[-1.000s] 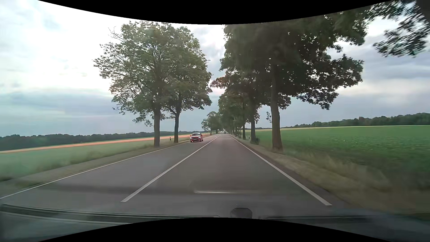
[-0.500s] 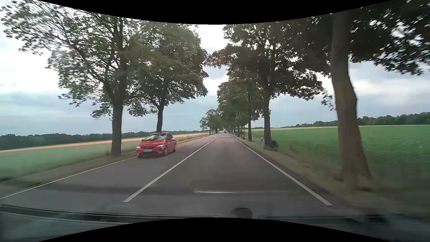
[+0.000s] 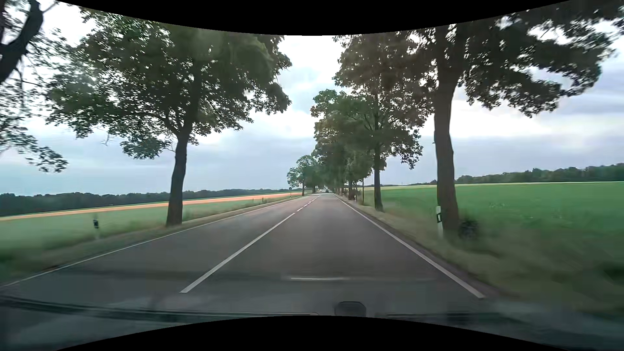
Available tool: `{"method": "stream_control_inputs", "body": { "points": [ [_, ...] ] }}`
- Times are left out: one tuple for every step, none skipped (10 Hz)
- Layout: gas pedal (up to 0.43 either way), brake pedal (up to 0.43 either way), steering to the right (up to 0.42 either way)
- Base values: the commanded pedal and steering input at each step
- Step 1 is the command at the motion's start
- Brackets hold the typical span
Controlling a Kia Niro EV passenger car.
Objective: Follow the waypoints while adhering to traffic rules and regulations
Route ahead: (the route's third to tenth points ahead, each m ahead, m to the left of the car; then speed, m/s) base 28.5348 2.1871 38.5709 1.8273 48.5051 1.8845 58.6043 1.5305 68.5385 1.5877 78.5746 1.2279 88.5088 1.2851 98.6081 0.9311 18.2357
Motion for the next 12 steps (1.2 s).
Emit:
{"method": "stream_control_inputs", "body": {
  "points": [
    [0.177,0.0,-0.003],
    [0.177,0.0,-0.003],
    [0.177,0.0,-0.004],
    [0.177,0.0,-0.004],
    [0.177,0.0,-0.004],
    [0.177,0.0,-0.004],
    [0.177,0.0,-0.004],
    [0.177,0.0,-0.003],
    [0.177,0.0,-0.002],
    [0.177,0.0,-0.002],
    [0.177,0.0,-0.003],
    [0.177,0.0,-0.003]
  ]
}}
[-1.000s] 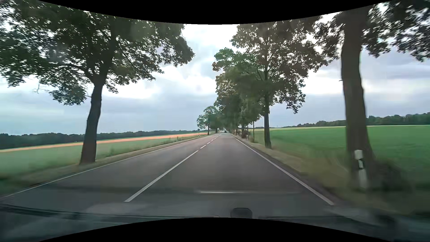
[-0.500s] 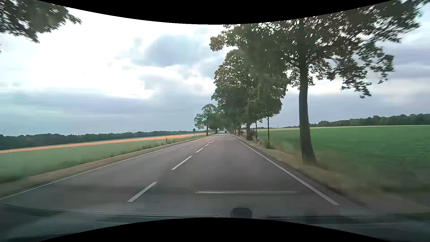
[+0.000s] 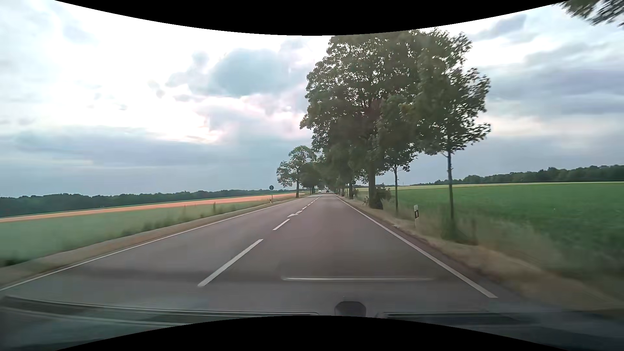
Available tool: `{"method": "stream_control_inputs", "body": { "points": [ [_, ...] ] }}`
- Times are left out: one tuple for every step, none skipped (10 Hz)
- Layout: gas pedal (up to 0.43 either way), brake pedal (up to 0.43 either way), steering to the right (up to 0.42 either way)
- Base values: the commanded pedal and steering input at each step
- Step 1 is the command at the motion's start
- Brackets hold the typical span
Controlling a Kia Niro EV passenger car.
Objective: Follow the waypoints while adhering to traffic rules and regulations
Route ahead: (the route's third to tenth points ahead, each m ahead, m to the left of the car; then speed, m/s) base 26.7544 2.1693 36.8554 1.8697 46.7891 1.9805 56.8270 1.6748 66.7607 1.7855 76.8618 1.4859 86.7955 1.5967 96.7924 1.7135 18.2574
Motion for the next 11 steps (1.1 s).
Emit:
{"method": "stream_control_inputs", "body": {
  "points": [
    [0.177,0.0,-0.003],
    [0.177,0.0,-0.003],
    [0.177,0.0,-0.002],
    [0.177,0.0,-0.003],
    [0.177,0.0,-0.002],
    [0.177,0.0,-0.003],
    [0.177,0.0,-0.003],
    [0.177,0.0,-0.003],
    [0.177,0.0,-0.003],
    [0.177,0.0,-0.003],
    [0.177,0.0,-0.003]
  ]
}}
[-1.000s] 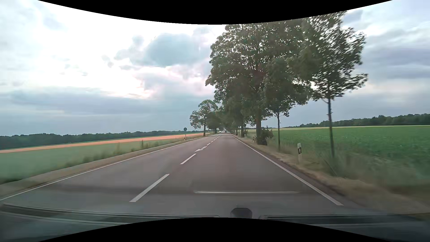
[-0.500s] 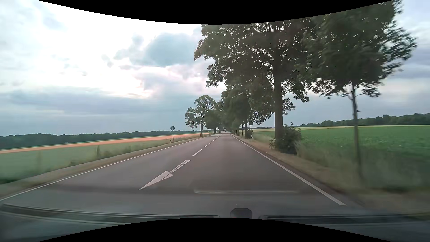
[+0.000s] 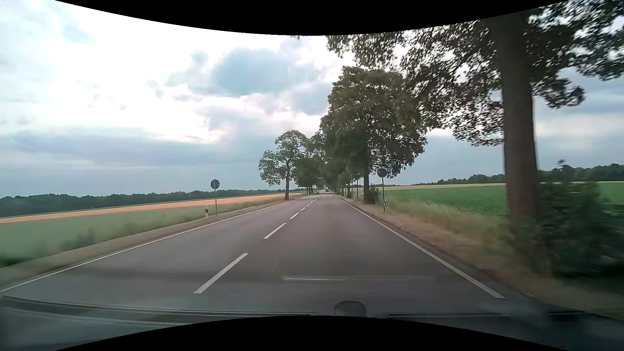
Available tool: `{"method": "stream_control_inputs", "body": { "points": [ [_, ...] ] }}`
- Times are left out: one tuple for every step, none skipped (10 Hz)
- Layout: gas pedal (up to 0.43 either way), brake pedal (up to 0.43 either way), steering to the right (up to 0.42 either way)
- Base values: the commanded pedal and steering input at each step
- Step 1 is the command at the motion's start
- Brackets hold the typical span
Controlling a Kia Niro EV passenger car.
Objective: Follow the waypoints while adhering to traffic rules and regulations
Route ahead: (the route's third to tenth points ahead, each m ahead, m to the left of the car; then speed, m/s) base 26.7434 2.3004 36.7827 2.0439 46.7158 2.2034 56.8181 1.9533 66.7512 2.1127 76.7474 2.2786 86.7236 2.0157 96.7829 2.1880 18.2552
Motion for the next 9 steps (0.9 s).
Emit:
{"method": "stream_control_inputs", "body": {
  "points": [
    [0.177,0.0,-0.003],
    [0.177,0.0,-0.003],
    [0.177,0.0,-0.003],
    [0.177,0.0,-0.003],
    [0.177,0.0,-0.003],
    [0.189,0.0,-0.002],
    [0.197,0.0,-0.002],
    [0.197,0.0,-0.002],
    [0.197,0.0,-0.002]
  ]
}}
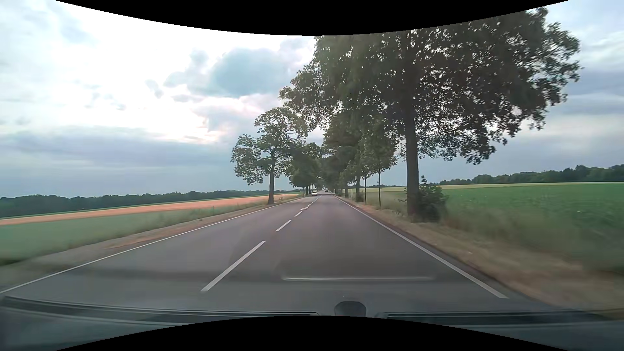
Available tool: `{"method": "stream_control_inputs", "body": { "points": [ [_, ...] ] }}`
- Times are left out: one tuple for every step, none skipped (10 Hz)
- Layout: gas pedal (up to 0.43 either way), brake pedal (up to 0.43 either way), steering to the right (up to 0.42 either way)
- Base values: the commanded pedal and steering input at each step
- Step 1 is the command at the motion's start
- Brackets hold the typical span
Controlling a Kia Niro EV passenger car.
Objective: Follow the waypoints while adhering to traffic rules and regulations
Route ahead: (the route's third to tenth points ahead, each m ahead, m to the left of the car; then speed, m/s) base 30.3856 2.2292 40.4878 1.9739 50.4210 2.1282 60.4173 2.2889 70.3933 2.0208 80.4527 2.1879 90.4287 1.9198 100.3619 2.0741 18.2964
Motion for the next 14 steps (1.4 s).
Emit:
{"method": "stream_control_inputs", "body": {
  "points": [
    [0.197,0.0,-0.002],
    [0.197,0.0,-0.002],
    [0.197,0.0,-0.002],
    [0.197,0.0,-0.003],
    [0.197,0.0,-0.003],
    [0.197,0.0,-0.003],
    [0.197,0.0,-0.004],
    [0.197,0.0,-0.004],
    [0.197,0.0,-0.004],
    [0.197,0.0,-0.004],
    [0.197,0.0,-0.004],
    [0.189,0.0,-0.004],
    [0.189,0.0,-0.004],
    [0.169,0.0,-0.004]
  ]
}}
